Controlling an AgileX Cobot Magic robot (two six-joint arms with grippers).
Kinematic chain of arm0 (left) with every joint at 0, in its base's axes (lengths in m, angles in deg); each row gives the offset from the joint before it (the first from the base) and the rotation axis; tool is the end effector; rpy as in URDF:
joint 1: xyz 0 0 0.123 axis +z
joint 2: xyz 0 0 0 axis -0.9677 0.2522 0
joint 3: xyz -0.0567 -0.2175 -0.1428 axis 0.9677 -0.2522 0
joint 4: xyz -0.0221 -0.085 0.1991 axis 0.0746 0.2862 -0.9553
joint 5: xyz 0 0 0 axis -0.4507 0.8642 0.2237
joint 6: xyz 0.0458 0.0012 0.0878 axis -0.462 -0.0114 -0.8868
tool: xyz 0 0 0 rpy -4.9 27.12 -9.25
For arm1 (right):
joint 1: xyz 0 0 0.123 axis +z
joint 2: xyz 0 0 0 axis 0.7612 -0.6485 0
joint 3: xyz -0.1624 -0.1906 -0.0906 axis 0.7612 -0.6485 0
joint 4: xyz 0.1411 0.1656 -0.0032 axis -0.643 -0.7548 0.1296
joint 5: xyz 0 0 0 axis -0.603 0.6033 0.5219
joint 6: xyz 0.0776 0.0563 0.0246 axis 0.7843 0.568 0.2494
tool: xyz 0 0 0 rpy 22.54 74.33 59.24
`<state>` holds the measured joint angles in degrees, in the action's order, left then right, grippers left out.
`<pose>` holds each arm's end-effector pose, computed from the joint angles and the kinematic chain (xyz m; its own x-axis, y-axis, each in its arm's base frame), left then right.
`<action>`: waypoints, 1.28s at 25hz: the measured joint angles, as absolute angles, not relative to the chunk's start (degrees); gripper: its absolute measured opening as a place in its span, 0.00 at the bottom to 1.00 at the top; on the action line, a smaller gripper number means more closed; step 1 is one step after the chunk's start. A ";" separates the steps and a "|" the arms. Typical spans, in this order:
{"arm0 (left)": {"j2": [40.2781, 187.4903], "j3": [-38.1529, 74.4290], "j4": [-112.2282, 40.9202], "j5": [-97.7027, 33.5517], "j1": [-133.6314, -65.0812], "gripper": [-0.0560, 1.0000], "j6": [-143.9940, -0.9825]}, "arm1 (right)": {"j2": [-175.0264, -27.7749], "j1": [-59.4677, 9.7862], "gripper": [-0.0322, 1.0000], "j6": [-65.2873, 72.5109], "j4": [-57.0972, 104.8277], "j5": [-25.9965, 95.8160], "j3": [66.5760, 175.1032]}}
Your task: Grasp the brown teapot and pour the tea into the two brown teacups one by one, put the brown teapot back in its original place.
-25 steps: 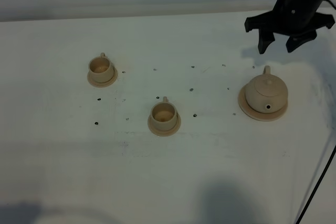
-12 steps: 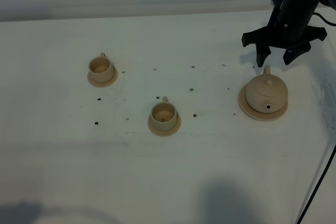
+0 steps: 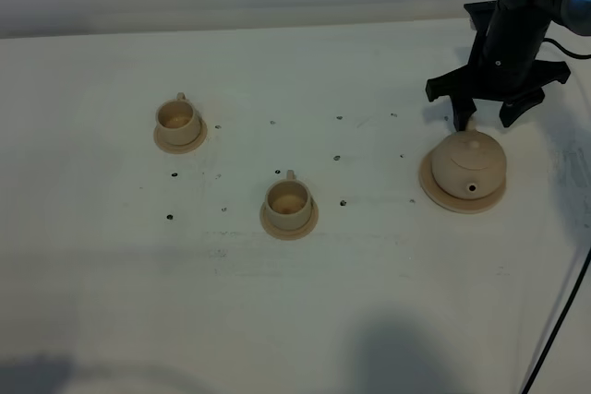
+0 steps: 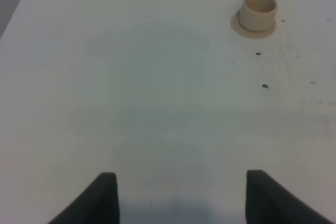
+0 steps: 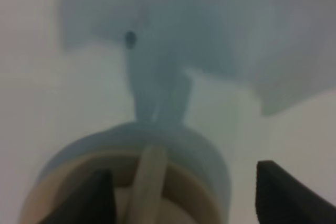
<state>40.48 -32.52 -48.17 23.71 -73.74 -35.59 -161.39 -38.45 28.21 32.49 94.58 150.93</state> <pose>-0.0095 -0.0017 0.2598 -0.4282 -0.0705 -0.9009 -0.0404 0.9974 -0.0589 0.4195 0.0813 0.1473 -0.9842 -0.1673 -0.0572 -0.1670 0.9859 -0.0103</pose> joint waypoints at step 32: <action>40.48 -32.52 -48.17 23.71 -73.74 0.55 -35.59 | -161.09 -39.38 0.59 31.97 42.18 95.23 149.65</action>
